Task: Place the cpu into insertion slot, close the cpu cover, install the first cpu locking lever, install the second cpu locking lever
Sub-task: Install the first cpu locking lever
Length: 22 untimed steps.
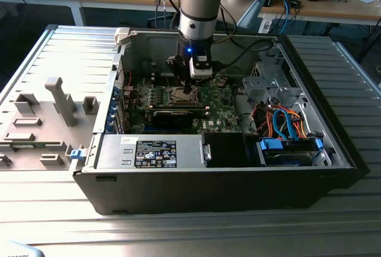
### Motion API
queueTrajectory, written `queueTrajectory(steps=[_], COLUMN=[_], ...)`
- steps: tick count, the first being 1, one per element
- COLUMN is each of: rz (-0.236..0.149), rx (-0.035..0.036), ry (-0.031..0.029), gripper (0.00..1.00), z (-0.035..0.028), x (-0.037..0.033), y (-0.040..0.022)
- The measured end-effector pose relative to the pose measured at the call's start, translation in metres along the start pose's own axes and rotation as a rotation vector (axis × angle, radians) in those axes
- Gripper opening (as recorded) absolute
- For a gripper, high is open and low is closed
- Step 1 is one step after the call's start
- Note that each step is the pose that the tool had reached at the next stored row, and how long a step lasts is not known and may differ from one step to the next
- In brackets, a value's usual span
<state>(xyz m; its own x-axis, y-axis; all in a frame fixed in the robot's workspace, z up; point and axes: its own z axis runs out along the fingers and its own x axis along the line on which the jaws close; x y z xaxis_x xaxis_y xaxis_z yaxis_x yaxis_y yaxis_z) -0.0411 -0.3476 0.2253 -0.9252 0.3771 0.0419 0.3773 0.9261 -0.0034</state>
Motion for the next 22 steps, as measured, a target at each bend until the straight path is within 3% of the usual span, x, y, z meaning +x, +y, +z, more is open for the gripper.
queueTrajectory(steps=[11,13,15,22], rz=[-0.034,-0.041,-0.049,-0.096], rx=[-0.0007,-0.0063,-0.02,-0.0255], ry=[0.0007,0.003,0.0083,0.0117], gripper=[0.11,0.11,0.11,0.11], z=[0.0,0.0,0.0,0.0], x=[0.0001,0.0,0.0,0.0], y=[0.0,0.0,0.0,0.0])
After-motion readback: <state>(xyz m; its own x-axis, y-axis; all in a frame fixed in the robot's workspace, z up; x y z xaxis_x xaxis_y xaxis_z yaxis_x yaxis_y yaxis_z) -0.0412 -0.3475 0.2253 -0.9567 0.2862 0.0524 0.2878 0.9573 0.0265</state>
